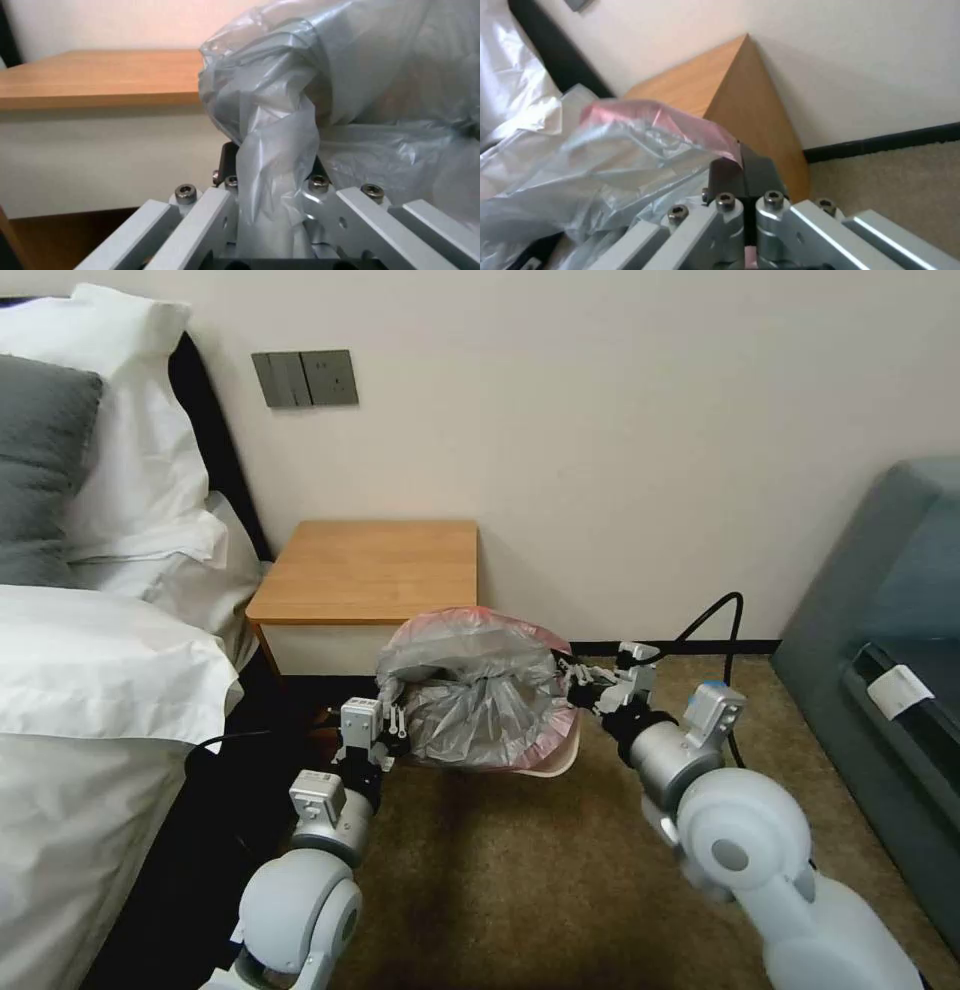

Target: Pick up the garbage bag from the table and place it over the trash can.

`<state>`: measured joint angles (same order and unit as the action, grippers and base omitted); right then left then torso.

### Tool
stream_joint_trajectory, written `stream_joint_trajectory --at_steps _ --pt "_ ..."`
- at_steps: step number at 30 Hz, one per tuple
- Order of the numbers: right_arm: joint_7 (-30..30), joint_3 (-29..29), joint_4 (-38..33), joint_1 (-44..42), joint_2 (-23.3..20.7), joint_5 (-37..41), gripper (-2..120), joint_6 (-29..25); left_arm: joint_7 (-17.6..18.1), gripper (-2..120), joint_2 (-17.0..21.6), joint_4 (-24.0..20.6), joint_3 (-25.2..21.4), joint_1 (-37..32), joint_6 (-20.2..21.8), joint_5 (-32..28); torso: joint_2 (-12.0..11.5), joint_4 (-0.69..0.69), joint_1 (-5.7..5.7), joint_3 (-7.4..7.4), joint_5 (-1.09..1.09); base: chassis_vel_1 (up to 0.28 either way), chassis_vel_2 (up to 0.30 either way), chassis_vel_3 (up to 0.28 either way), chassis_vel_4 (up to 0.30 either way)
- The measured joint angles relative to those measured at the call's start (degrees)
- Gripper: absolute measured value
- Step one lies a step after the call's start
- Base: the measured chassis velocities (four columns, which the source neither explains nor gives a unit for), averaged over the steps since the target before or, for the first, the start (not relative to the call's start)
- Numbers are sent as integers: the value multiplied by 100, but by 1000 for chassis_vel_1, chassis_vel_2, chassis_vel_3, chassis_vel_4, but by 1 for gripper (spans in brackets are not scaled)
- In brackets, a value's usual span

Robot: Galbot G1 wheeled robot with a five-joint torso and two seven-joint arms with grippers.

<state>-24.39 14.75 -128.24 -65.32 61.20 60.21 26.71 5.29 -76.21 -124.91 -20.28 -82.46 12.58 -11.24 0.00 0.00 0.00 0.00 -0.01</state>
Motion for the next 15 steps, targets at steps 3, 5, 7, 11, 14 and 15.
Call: stream_joint_trajectory --at_steps 3,5,7,11,14,15 --pt "56 303 39 38 -248 312 0 103 -77 7 -25 57 -77 -4 -69 -122 0 0 0 0 1 0 0 0 0" --pt "67 346 46 42 -289 359 0 117 -93 7 -32 63 -87 -4 -88 -134 0 0 0 0 1 0 0 0 0" --pt "73 474 74 70 -404 606 0 206 -152 7 -49 69 -103 -1 -142 -261 0 0 0 0 1 0 0 0 0" --pt "78 577 92 98 -504 891 0 350 -254 7 -68 78 -146 7 -215 -417 0 0 0 0 0 0 0 0 0" --pt "168 687 165 117 -676 1190 0 510 -462 7 -78 98 -247 7 -326 -605 0 0 0 0 0 0 0 0 0" --pt "172 741 184 131 -731 1378 0 586 -505 7 -80 103 -282 6 -350 -694 0 0 0 0 0 0 0 0 0"
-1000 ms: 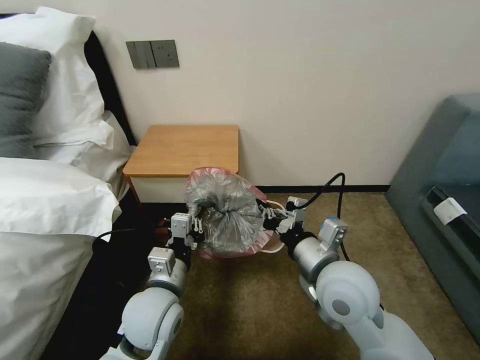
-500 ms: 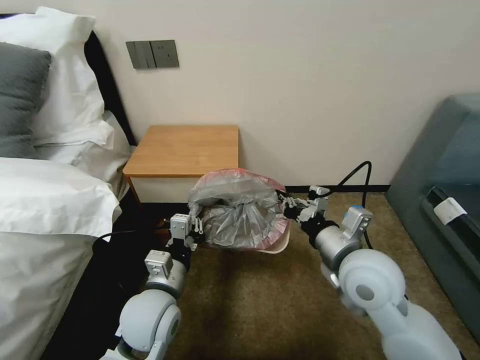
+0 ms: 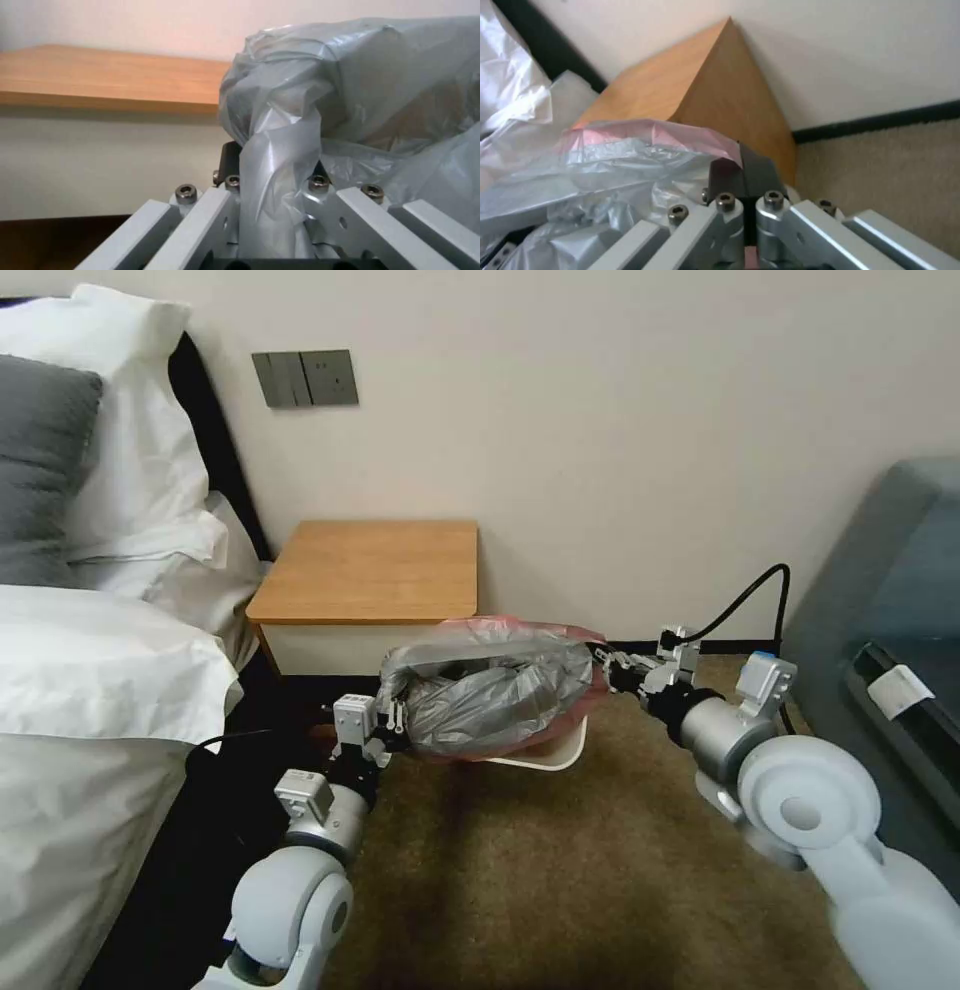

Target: Pick up the garbage bag from the table and place it over the trash can.

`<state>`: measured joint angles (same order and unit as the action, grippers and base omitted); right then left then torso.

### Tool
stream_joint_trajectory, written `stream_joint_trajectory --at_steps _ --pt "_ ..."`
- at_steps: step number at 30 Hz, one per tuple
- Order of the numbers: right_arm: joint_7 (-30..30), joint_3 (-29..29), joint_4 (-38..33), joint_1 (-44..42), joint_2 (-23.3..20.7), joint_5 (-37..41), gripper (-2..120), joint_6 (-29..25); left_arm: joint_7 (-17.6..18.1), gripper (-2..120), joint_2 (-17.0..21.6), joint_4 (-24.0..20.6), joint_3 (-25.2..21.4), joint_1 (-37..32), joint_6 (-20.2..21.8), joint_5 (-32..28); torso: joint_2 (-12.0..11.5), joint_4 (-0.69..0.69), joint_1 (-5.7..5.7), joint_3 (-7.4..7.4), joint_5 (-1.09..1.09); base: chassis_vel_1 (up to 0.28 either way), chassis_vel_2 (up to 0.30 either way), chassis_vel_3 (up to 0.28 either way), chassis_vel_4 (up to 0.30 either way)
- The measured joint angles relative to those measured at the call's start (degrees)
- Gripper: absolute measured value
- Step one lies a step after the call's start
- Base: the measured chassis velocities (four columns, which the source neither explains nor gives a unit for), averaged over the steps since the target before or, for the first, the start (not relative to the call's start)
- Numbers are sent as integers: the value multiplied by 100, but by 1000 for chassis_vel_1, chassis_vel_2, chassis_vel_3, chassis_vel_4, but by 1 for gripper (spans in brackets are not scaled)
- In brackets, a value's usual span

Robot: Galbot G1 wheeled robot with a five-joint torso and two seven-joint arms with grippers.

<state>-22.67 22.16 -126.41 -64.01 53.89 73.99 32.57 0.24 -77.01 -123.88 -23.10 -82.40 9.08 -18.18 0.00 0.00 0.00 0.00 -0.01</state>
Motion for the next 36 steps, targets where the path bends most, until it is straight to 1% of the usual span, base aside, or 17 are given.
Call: stream_joint_trajectory --at_steps 2,4,6,8,9,12,14,15,21,24,30,32,35,36 --pt "0 36 0 5 -33 139 0 54 -15 7 -3 2 -24 0 -10 -63 0 0 0 0 0 0 0 0 0" --pt "30 111 -55 -18 -126 456 0 179 -44 7 -18 3 -105 -1 -19 -319 0 0 0 0 0 0 0 0 0" --pt "47 121 -70 -29 -143 500 0 204 -59 7 -22 3 -126 0 -19 -393 0 0 0 0 1 0 0 0 0" --pt "65 141 -105 -57 -173 680 0 293 -157 7 -42 3 -227 15 -19 -734 0 0 0 0 1 0 0 0 0" --pt "65 141 -105 -57 -173 680 0 293 -157 7 -42 3 -227 15 -19 -734 0 0 0 0 1 0 0 0 0" --pt "66 175 -120 -48 -201 847 0 352 -433 7 -47 37 -407 40 -1 -1162 0 0 0 0 1 0 0 0 0" --pt "67 178 -120 -42 -207 861 0 355 -474 7 -46 45 -432 43 -1 -1208 0 0 0 0 0 0 0 0 0" --pt "104 179 -121 -28 -231 877 0 363 -575 7 -45 76 -499 57 4 -1339 0 0 0 0 1 0 0 0 0" --pt "189 178 -255 -118 -254 894 0 385 -605 7 -60 140 -598 112 75 -1645 0 1 0 0 1 0 0 0 0" --pt "206 177 -379 -253 -248 859 0 385 -597 7 -78 187 -637 155 153 -1816 0 0 0 0 1 0 0 0 0" --pt "187 168 -575 -492 -168 710 0 346 -488 7 -161 291 -635 237 266 -2029 0 0 0 -1 1 0 0 0 0" --pt "165 156 -594 -524 -138 653 0 334 -453 7 -186 298 -623 255 303 -2080 0 0 0 0 1 0 0 0 0" --pt "181 96 -560 -541 -88 281 0 283 -432 7 -229 308 -597 276 353 -2107 0 -2 0 -1 1 0 0 0 0" --pt "181 96 -560 -541 -88 281 0 283 -432 7 -229 308 -597 276 353 -2107 0 -2 0 -1 1 0 0 0 0"
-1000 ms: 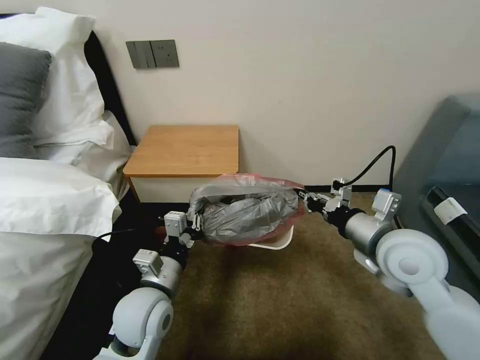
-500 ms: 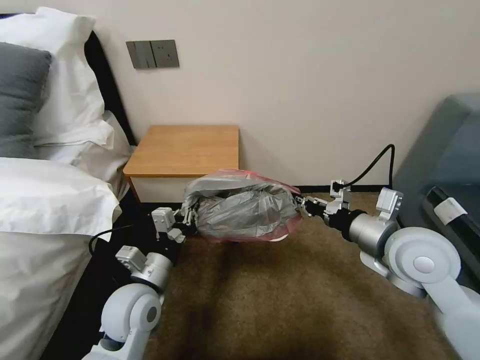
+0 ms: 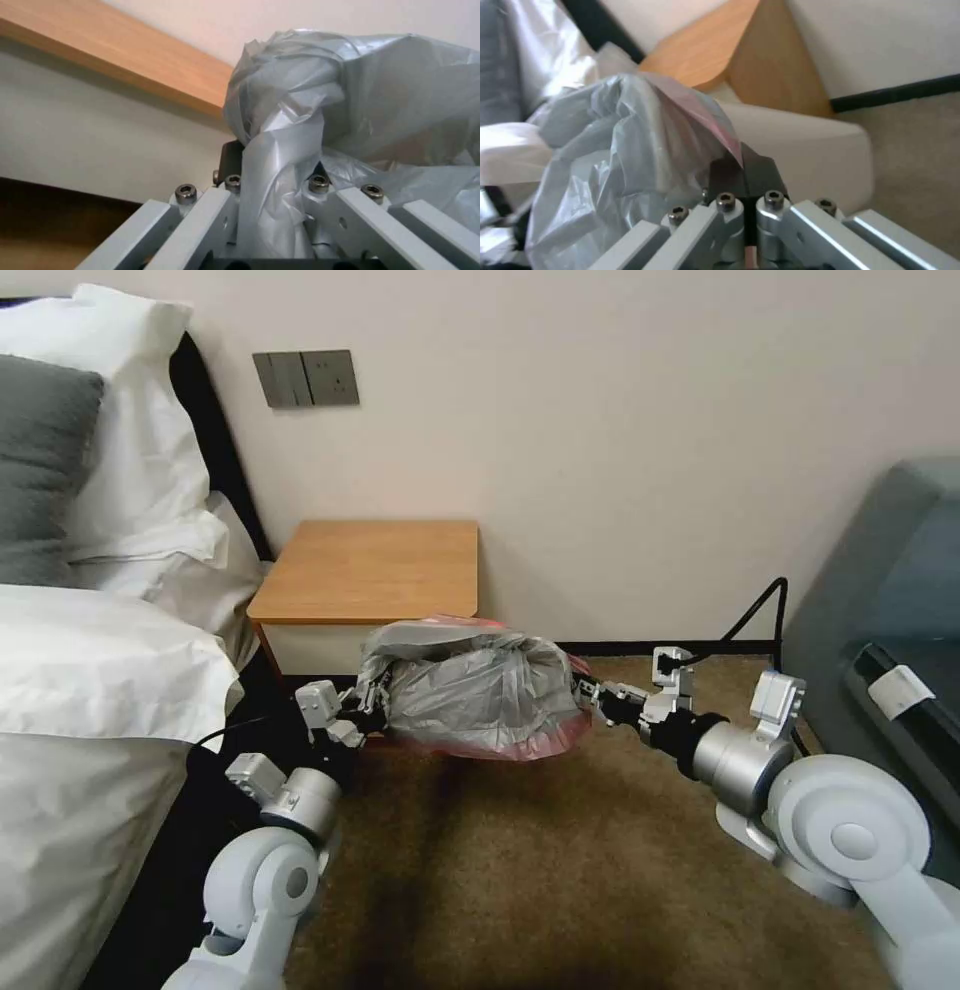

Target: Pick up the garbage bag from the table and place it over the trash can.

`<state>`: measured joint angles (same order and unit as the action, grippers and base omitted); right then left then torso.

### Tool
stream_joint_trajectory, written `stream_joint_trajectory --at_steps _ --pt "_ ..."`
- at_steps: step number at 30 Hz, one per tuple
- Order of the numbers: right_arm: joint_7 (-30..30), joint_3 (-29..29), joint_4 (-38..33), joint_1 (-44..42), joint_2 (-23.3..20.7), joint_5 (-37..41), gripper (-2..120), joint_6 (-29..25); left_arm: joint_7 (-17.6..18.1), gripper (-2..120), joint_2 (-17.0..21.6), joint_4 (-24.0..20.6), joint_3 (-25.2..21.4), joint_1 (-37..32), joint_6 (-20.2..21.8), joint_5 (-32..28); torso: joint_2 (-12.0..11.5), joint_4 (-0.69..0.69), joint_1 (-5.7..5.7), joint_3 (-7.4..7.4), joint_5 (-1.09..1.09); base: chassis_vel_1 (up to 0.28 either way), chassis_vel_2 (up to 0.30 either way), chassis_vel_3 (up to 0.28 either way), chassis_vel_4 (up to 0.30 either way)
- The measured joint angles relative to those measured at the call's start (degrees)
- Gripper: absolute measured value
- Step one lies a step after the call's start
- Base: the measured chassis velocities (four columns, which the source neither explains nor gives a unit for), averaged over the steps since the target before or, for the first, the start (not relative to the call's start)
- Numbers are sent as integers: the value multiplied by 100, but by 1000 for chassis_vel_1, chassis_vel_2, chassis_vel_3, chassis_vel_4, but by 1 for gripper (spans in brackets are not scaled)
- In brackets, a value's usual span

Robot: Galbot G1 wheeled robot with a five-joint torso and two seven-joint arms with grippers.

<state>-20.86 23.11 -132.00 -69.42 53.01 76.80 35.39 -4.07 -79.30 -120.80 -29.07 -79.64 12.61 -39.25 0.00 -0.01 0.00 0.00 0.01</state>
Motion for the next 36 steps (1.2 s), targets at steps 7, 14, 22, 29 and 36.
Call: stream_joint_trajectory --at_steps 7,14,22,29,36 --pt "44 28 -33 -53 36 -380 23 -211 -11 7 -14 34 -20 -30 2 238 0 3 0 0 0 0 0 0 0" --pt "-133 123 -284 -226 13 -538 48 -286 -13 7 -19 99 -20 -21 -15 361 0 2 0 0 -1 0 0 0 0" --pt "-303 252 -353 -324 12 -402 77 -316 -19 7 -9 166 -133 -13 -25 349 0 1 0 0 0 0 0 0 0" --pt "-489 374 -492 -381 38 -173 98 -378 -23 7 23 175 -235 -11 -25 308 0 0 0 1 0 0 0 0 0" --pt "-904 605 -978 -587 105 744 100 -401 2 7 18 189 -263 7 -26 298 0 2 0 0 0 0 0 0 0"
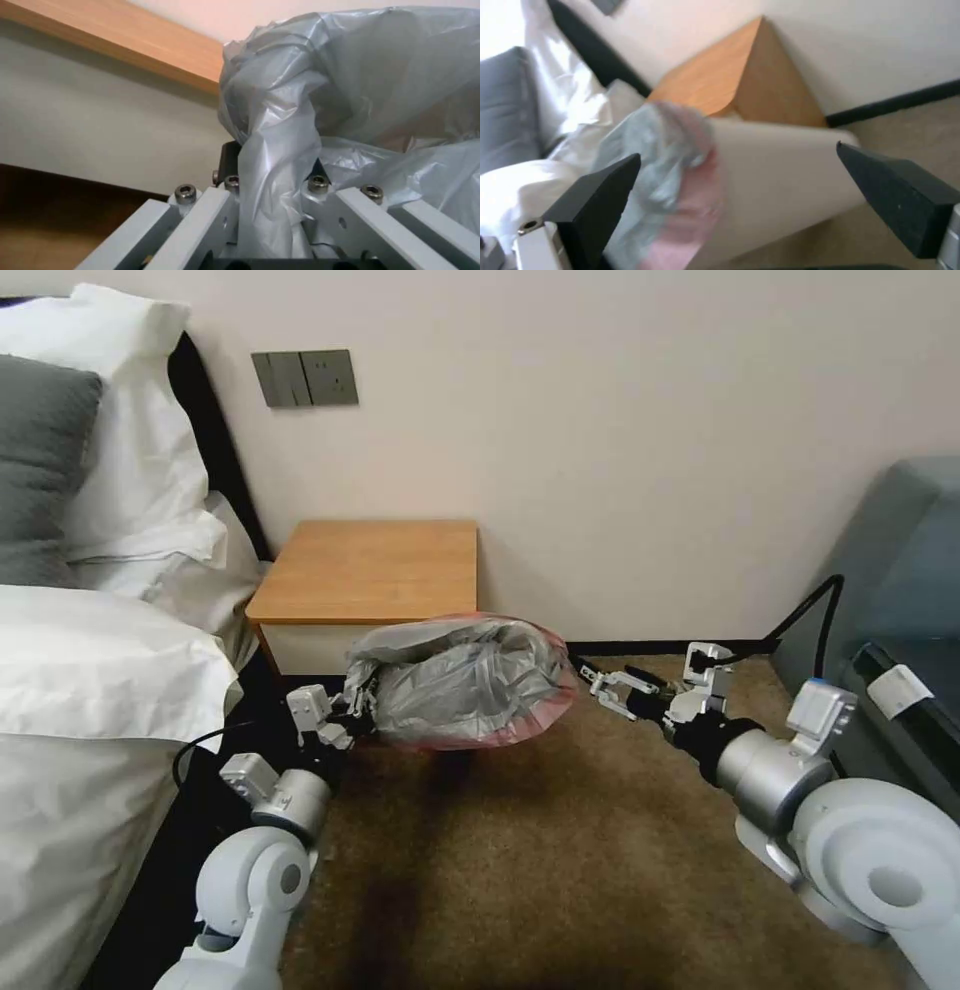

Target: Pick up the garbage bag from the table and place it over the trash can.

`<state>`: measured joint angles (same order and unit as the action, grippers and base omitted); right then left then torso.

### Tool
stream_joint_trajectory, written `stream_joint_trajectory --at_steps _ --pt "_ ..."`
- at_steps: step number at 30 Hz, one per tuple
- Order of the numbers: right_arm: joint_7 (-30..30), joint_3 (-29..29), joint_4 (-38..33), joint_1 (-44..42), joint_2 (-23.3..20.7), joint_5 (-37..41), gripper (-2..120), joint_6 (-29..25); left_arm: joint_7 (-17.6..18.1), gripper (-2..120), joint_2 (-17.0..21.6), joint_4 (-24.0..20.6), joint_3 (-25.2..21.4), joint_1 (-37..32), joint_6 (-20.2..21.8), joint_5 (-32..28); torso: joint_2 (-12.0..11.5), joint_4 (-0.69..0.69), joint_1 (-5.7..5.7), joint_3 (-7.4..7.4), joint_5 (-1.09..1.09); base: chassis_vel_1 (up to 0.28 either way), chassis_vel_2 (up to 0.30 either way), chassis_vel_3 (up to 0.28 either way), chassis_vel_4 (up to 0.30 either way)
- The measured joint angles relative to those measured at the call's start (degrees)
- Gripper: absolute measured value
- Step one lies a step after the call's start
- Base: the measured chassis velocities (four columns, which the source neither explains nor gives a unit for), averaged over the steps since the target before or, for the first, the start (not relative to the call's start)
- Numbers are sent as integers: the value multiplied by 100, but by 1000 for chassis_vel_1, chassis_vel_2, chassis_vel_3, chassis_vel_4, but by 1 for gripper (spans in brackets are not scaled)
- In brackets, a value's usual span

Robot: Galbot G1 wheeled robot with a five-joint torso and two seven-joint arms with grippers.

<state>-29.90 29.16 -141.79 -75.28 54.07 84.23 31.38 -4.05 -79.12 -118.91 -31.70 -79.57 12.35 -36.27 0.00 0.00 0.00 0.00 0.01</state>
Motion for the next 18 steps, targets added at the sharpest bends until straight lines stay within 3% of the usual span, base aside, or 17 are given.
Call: stream_joint_trajectory --at_steps 8,18 --pt "-191 61 -144 -355 354 1166 100 -27 154 7 -35 -73 16 9 -1 13 0 -1 0 0 0 0 0 0 0" --pt "-25 -163 -145 -701 833 1357 100 74 255 7 67 -387 62 -182 70 146 0 1 0 0 -1 0 0 0 0"
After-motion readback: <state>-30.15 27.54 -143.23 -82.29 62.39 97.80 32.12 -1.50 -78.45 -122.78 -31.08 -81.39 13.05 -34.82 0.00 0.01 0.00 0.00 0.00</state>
